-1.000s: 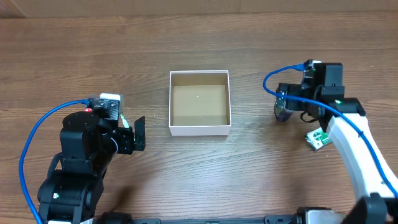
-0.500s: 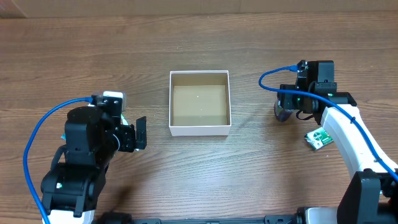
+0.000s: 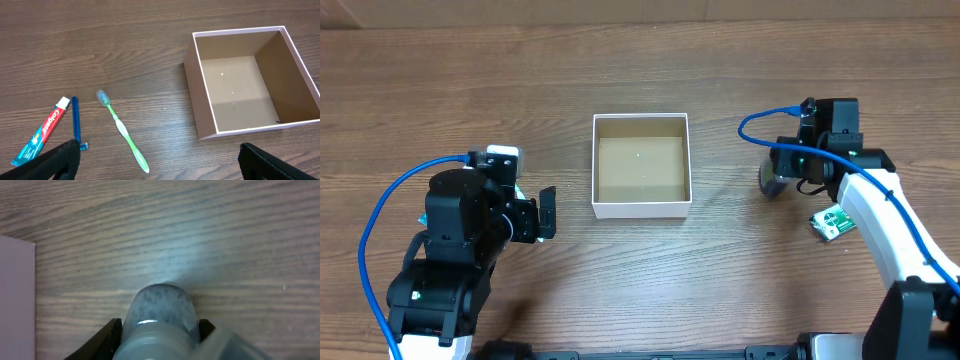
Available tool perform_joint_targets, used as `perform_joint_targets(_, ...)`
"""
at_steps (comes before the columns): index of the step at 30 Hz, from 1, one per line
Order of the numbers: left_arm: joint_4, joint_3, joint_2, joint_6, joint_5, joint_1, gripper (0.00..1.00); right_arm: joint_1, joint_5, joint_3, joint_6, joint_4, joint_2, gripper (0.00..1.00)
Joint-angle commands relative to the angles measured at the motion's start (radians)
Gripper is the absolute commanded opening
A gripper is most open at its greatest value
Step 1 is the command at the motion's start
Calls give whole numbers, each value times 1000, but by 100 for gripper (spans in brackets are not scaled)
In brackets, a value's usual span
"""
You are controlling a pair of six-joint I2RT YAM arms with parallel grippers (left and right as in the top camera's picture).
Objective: Pack container
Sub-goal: 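Carry the pump bottle into the white box and release it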
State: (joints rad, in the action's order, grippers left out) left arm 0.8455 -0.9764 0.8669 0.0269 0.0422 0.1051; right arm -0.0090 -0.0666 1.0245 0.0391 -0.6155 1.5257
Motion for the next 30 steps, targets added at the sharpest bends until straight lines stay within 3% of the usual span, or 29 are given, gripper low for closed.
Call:
perform_joint_targets(1,-6,-27,-2,11,18,7,100,40,34,69,21,-25,-194,4)
perform_joint_targets(3,-12,-27,-2,11,18,7,100,101,97,121,21,-80,-296,4)
perform_joint_targets(6,-10,-27,-2,11,-2,7,100,350,210,261,95,-158,-393,4)
perform_joint_targets(9,80,-60,-2,109,-176,5,100,599,346,307,119,-85,-321,4)
perform_joint_targets(11,139,-102,-2,116,-180,6,100,701,392,307,119,31,-231,4)
perform_joint_targets(24,153,-115,3,116,-143,6,100,766,402,378,232,293,269,4)
perform_joint_targets(30,154,-115,3,116,-142,6,100,749,352,385,274,292,326,3)
